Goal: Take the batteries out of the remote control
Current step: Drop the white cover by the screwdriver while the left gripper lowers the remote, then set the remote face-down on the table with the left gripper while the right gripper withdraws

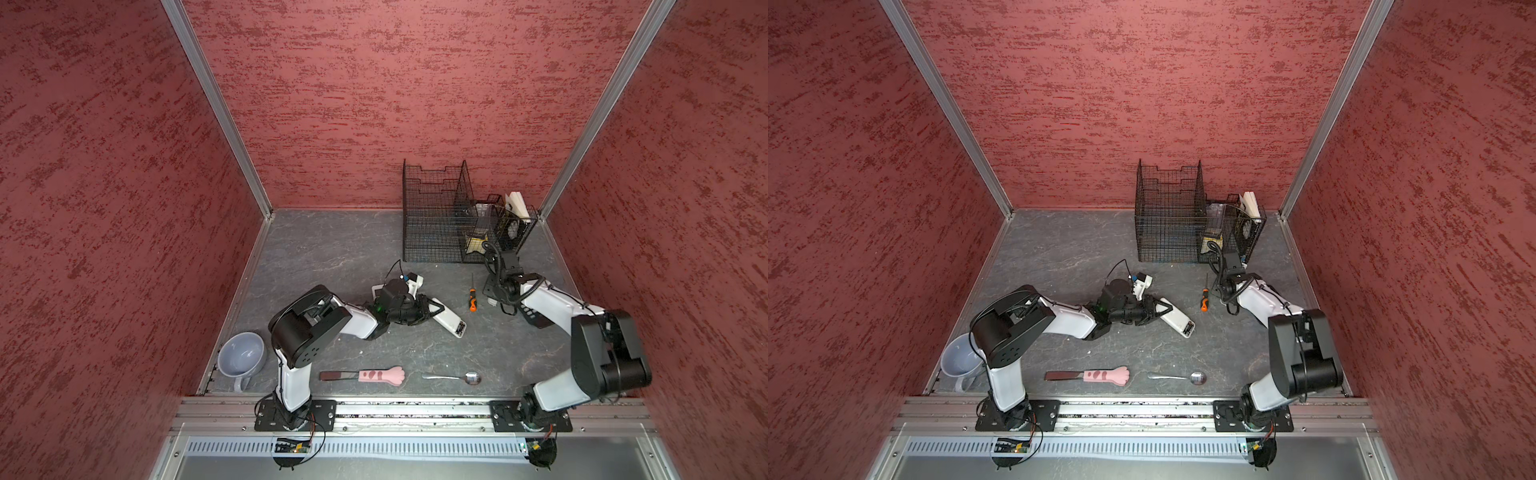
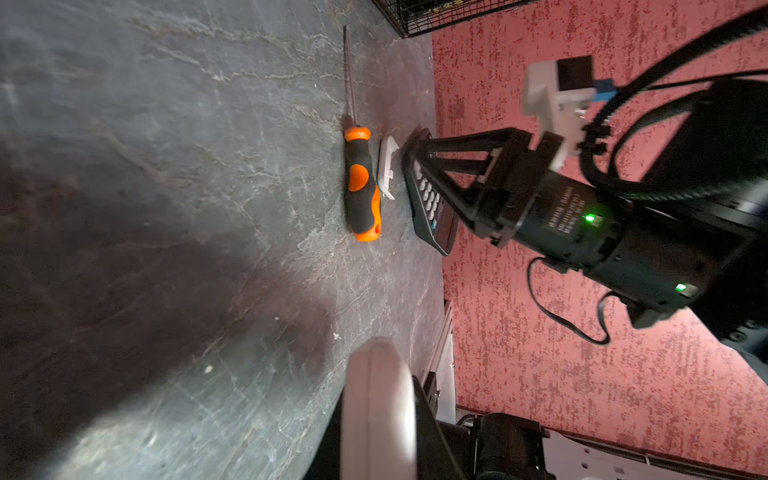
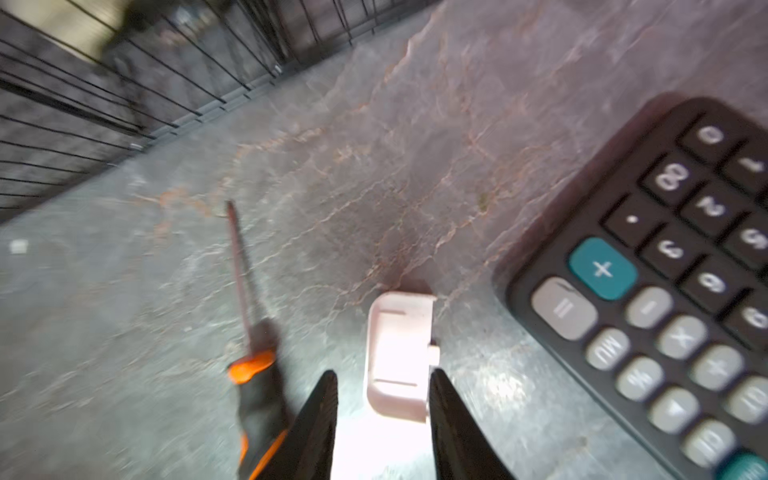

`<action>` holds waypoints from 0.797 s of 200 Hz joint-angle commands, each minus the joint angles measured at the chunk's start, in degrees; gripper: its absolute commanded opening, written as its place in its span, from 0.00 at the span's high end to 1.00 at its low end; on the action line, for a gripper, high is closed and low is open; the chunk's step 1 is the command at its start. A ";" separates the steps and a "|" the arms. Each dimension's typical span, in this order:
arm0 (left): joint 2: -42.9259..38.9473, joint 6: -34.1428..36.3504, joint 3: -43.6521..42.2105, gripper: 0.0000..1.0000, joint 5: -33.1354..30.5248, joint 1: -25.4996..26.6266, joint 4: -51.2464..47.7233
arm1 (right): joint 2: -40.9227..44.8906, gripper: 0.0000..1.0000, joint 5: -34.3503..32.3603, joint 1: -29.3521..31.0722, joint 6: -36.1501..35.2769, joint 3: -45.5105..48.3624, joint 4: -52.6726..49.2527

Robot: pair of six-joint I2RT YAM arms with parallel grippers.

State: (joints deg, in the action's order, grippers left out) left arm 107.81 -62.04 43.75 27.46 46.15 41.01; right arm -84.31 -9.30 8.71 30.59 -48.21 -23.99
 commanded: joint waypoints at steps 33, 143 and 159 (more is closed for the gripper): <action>2.01 1.78 -0.06 0.99 -3.41 0.30 -0.30 | 11.53 0.59 4.95 -0.31 1.92 2.30 -1.72; 1.28 1.64 -4.54 0.75 -4.72 0.81 -0.48 | 15.22 0.58 7.28 -0.07 2.96 4.42 -1.16; 0.69 1.92 -5.22 0.71 -4.63 0.82 -0.81 | 15.56 0.58 7.28 0.03 3.16 4.64 -0.90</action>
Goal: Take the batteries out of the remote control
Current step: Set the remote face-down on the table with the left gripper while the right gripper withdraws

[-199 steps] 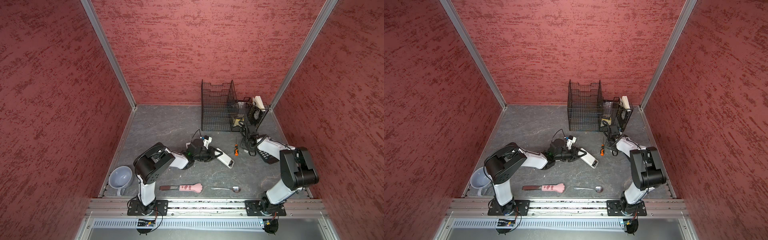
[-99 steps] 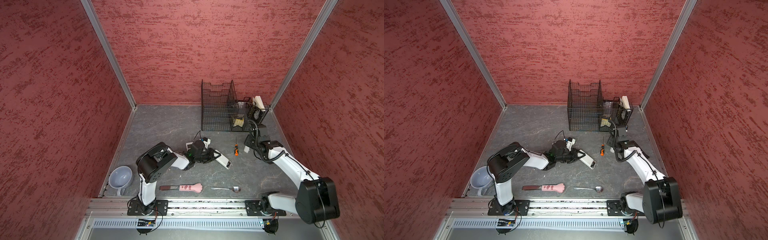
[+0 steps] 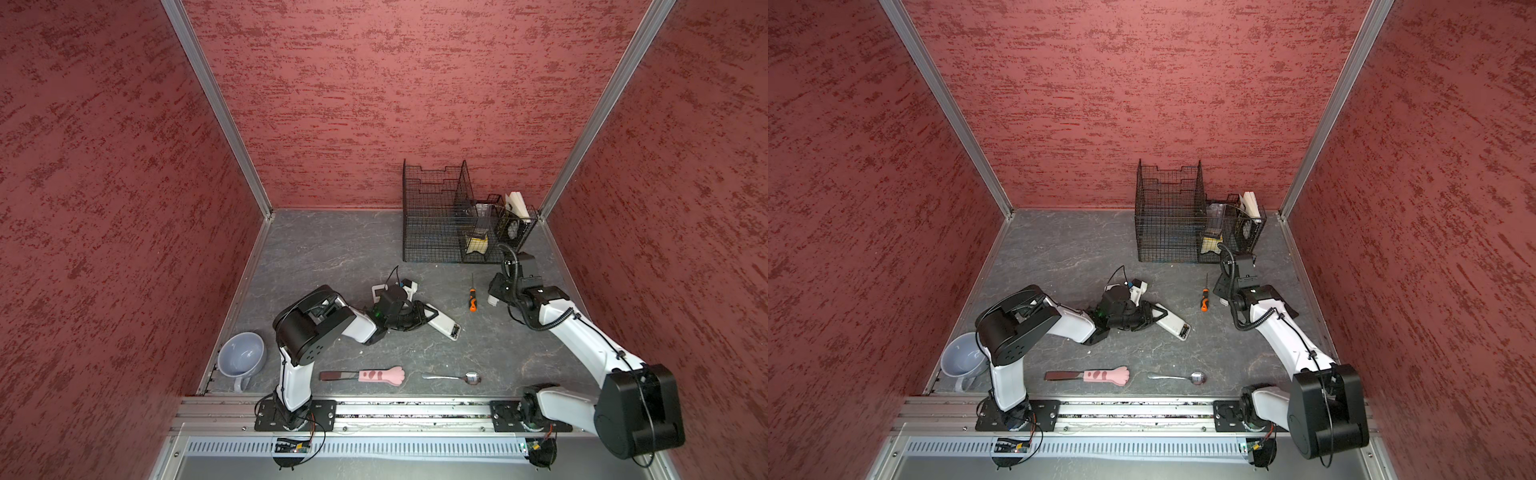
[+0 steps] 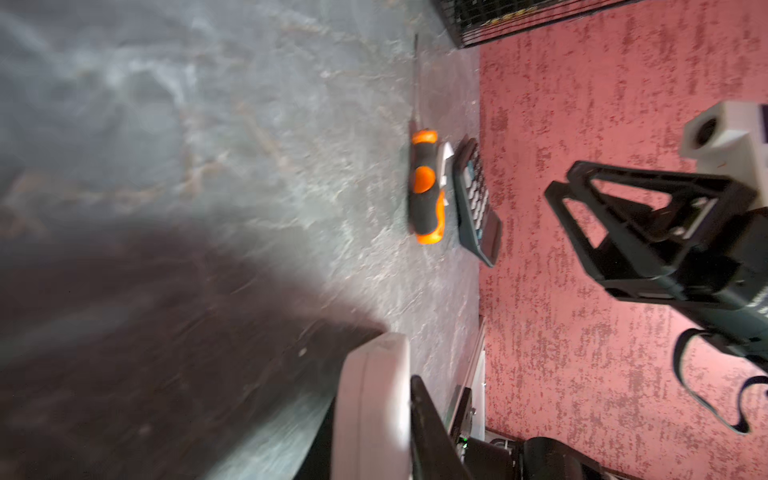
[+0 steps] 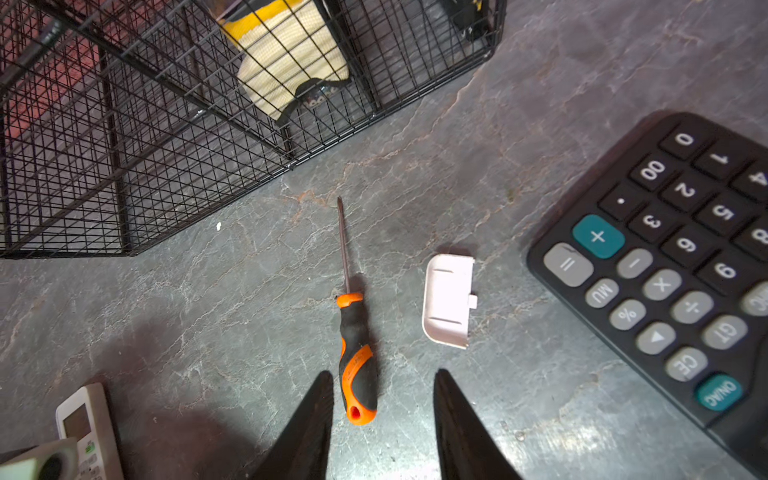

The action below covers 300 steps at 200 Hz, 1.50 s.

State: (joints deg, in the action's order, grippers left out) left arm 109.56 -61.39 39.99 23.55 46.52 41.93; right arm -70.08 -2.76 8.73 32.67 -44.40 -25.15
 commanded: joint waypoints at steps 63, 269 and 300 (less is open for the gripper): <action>-4.14 2.92 -3.46 0.57 -0.94 0.60 -5.70 | 0.98 0.57 1.36 1.51 2.13 0.90 1.13; -22.84 13.80 3.54 0.44 -5.77 2.56 -46.62 | 3.59 0.60 -2.92 13.94 4.88 1.12 -5.81; -22.77 17.57 8.08 0.48 -6.54 1.10 -52.12 | 5.81 0.77 -4.14 19.81 9.82 2.41 -7.44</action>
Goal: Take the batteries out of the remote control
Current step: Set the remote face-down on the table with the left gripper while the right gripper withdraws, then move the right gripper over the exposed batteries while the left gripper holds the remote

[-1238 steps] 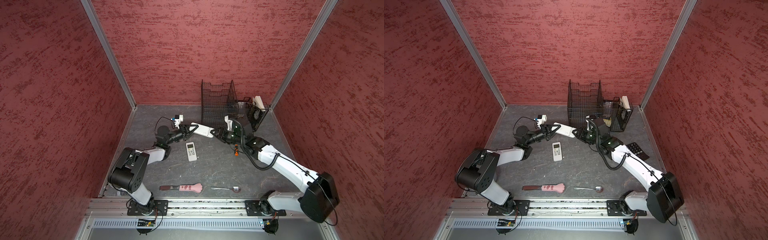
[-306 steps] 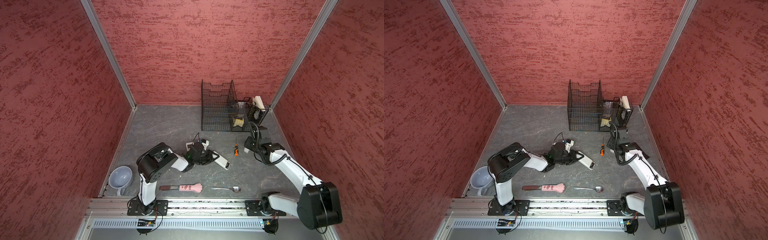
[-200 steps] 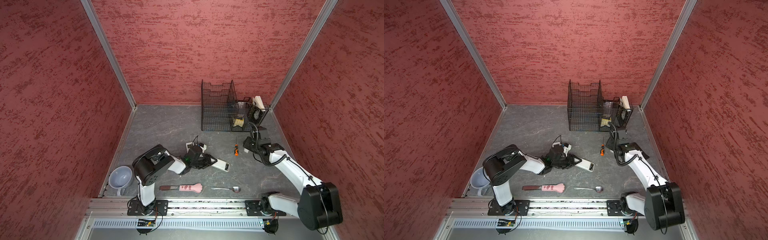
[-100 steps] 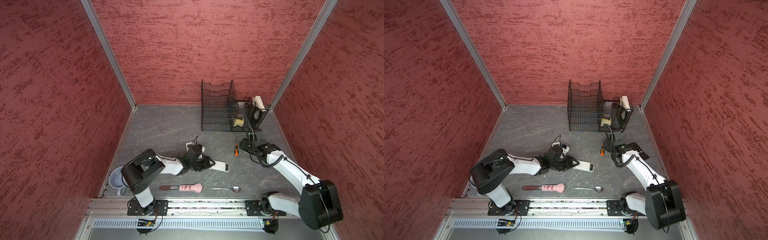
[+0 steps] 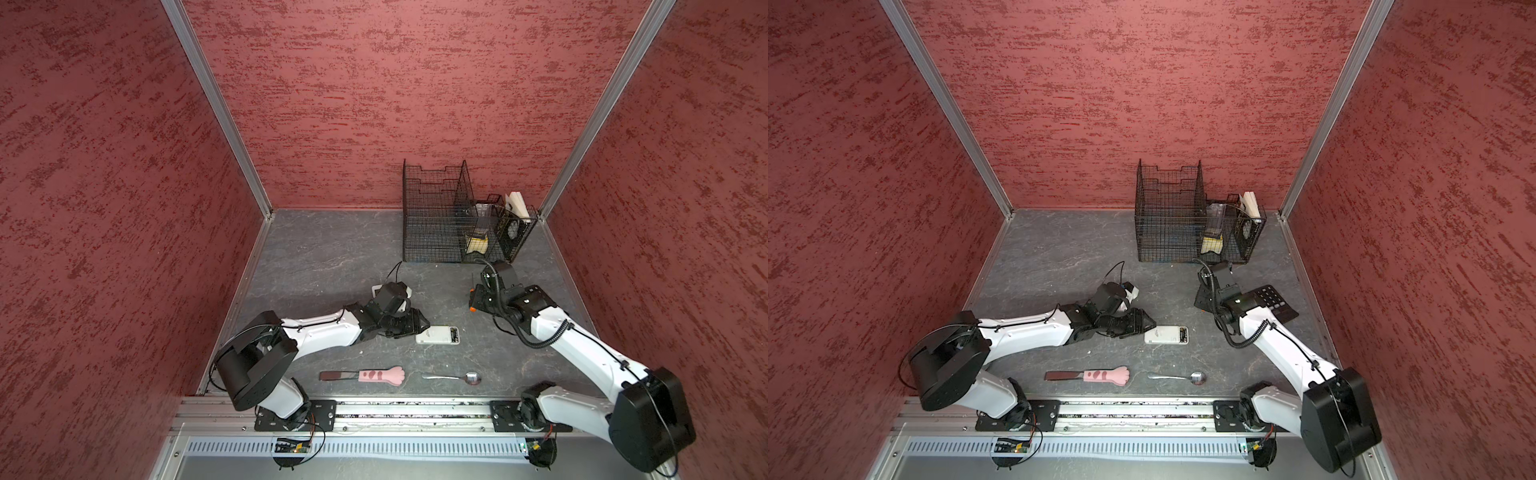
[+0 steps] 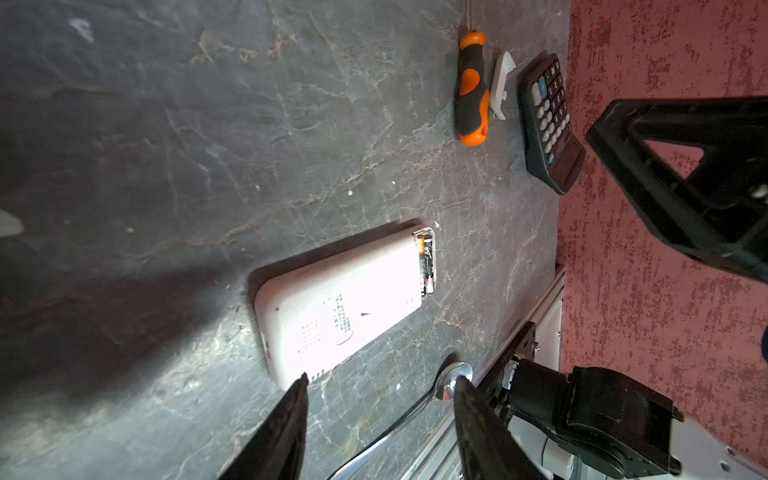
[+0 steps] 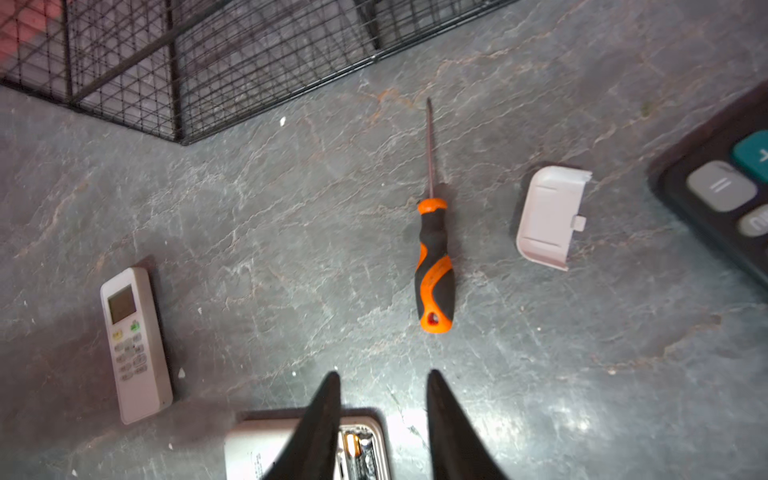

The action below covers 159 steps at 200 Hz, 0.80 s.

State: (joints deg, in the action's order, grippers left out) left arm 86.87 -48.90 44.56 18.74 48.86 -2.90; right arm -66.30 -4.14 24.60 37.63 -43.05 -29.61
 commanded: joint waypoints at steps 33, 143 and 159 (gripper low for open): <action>4.71 8.70 10.27 0.77 0.04 -5.15 -9.43 | 1.24 0.99 -5.22 11.59 10.71 1.36 -5.59; 18.24 12.70 16.80 0.89 2.13 -5.10 -10.47 | -4.52 1.00 -5.10 26.85 22.86 5.95 -6.95; 18.73 12.53 16.77 0.89 1.77 -4.56 -10.17 | -5.87 1.00 -4.57 27.25 23.08 6.30 -6.01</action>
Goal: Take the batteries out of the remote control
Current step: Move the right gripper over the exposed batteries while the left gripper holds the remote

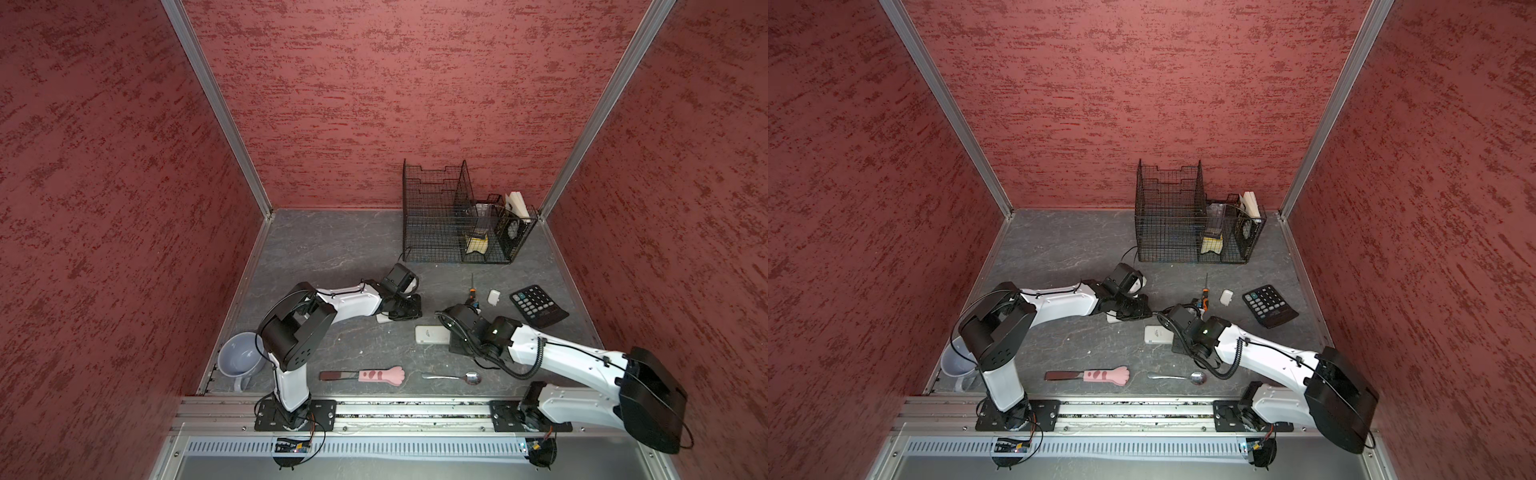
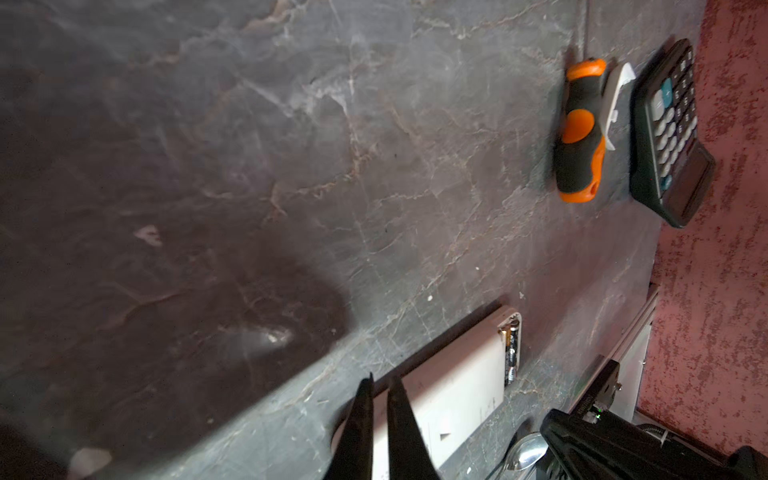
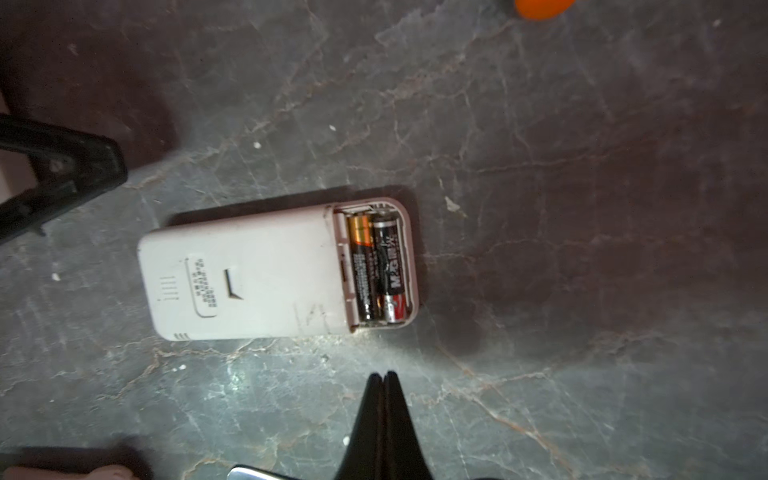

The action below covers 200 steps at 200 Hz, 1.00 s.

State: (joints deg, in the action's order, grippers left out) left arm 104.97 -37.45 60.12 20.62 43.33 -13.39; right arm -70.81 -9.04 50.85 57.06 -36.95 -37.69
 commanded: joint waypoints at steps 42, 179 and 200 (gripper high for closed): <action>1.07 0.47 0.47 0.89 -0.14 1.57 1.07 | -3.25 1.00 0.64 1.05 4.51 2.78 6.57; -0.21 -0.83 -2.59 0.90 0.12 1.83 2.05 | -8.49 1.00 0.20 0.98 5.18 2.82 11.75; -0.45 -0.95 -2.24 0.90 -0.06 1.10 1.94 | -7.25 1.00 1.23 1.03 4.69 2.07 9.77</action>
State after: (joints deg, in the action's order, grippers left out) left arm 105.41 -38.11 57.89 20.69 44.97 -12.40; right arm -78.02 -8.08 51.59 59.81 -34.11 -24.97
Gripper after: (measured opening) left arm 0.102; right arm 0.047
